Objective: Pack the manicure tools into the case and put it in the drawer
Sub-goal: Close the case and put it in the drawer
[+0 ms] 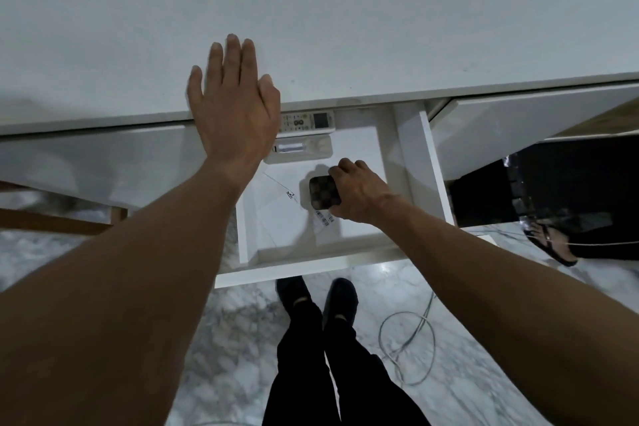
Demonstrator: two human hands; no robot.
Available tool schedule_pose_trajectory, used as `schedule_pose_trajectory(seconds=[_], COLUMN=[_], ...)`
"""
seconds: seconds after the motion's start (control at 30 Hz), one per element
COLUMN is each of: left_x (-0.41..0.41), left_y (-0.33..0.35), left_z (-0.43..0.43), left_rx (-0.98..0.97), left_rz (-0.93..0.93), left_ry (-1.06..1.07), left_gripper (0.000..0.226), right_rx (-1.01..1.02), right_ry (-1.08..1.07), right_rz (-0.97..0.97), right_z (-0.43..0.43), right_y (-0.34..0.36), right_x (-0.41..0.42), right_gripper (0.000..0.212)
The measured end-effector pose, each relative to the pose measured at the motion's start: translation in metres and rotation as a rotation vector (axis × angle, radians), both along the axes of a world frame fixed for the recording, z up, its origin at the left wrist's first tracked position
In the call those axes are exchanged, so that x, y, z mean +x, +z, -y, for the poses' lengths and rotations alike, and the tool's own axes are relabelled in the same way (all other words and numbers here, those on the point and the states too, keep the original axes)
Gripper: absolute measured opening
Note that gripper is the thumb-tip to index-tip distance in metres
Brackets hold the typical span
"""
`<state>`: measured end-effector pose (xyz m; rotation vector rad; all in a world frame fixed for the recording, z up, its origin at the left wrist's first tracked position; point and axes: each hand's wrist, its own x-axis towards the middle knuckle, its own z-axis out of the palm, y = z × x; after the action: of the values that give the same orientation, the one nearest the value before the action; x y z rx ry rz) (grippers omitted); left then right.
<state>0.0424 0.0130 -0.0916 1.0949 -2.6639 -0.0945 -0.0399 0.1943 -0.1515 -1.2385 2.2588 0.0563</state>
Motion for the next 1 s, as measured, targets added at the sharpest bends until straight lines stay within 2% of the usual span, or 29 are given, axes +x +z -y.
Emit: schedule_pose_trajectory(seconds=[0.23,0.47,0.6,0.7,1.0], left_x=[0.000,0.000,0.000,0.001,0.013], left_y=[-0.004,-0.005,-0.004,-0.001,0.026], left_z=[0.001,0.002,0.002,0.001,-0.023], left_rx=[-0.009,-0.010,-0.005,0.015,0.258], left_rz=[-0.018,-0.009,-0.004,0.018,0.131], left_ry=[0.002,0.008,0.007,-0.009,-0.048], left_gripper=[0.058,0.058,0.058,0.058,0.058], right_rx=[0.044,0.044,0.047,0.021,-0.048], right_ry=[0.052,0.042,-0.010,-0.081,-0.173], right_rz=[0.010,0.022,0.028,0.030,0.018], right_z=[0.003,0.003,0.000,-0.004,-0.026], right_y=[-0.022,-0.021,-0.017,-0.009,0.050], right_x=[0.000,-0.001,-0.001,0.000,0.020], right_gripper=[0.057,0.064,0.070,0.066,0.051])
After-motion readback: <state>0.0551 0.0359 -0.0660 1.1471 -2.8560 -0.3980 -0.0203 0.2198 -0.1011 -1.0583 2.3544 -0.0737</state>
